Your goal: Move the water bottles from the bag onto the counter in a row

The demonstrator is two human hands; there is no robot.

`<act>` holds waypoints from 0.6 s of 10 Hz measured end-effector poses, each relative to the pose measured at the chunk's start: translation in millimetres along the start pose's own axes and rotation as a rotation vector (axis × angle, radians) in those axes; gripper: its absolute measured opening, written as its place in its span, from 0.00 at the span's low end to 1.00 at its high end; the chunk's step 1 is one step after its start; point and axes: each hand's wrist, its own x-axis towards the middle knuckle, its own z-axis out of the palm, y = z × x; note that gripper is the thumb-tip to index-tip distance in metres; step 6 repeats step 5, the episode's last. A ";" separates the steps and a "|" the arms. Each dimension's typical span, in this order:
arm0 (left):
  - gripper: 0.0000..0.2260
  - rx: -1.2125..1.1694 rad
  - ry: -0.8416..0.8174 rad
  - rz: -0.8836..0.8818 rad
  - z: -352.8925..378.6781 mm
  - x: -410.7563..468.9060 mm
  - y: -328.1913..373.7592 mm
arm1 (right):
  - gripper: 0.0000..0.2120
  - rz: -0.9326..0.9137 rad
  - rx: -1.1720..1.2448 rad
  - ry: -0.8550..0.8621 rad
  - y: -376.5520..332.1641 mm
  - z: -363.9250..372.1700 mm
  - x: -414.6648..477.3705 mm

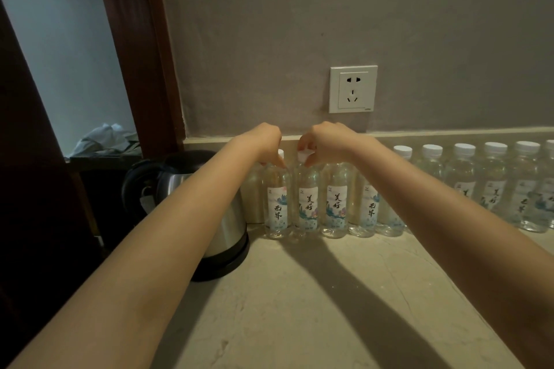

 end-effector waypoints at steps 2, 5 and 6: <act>0.19 0.050 0.054 0.008 5.6 0.9 -2.6 | 0.21 0.019 -0.018 0.018 -0.7 1.8 -2.2; 0.18 0.027 0.113 -0.002 9.7 -6.2 0.4 | 0.22 0.045 -0.012 0.048 -4.3 4.0 -8.2; 0.18 0.027 0.113 -0.002 9.7 -6.2 0.4 | 0.22 0.045 -0.012 0.048 -4.3 4.0 -8.2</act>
